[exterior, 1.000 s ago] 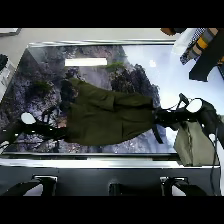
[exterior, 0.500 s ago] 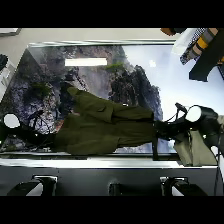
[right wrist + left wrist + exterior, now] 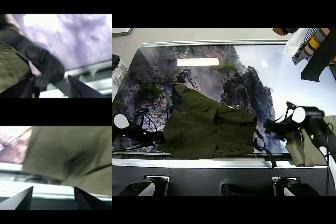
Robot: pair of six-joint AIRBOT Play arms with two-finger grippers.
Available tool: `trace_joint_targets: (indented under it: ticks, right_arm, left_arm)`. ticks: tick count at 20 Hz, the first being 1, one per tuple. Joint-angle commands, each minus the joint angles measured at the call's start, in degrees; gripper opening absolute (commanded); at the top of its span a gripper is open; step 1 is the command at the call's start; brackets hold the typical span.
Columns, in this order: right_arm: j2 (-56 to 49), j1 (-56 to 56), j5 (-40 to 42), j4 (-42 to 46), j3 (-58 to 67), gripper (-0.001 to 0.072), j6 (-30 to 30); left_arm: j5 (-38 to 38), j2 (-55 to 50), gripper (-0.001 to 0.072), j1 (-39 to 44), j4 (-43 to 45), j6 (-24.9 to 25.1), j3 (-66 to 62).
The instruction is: Fold the clothes and pants, and hang the long-sleeved shirts on hangers.
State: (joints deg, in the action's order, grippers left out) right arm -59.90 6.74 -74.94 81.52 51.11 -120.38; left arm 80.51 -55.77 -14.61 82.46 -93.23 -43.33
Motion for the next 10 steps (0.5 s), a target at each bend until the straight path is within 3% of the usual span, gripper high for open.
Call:
trace_joint_targets:
  ticks: [1,7,10]
  right_arm:
    - [-0.24,0.22,3.85,-1.22,7.26,0.0485,-2.03]
    - [-9.16,0.31,13.00,-27.65,9.35,0.0485,3.82]
    - [-11.50,0.31,7.80,-27.67,9.35,0.0485,2.49]
  left_arm:
    - [-7.23,0.04,0.0587,-0.07,-2.99,-0.04,-0.76]
    - [-23.19,-0.15,0.0620,-0.07,-15.69,0.17,-0.81]
    - [-23.82,-0.15,0.0619,-0.07,-15.85,0.22,-0.81]
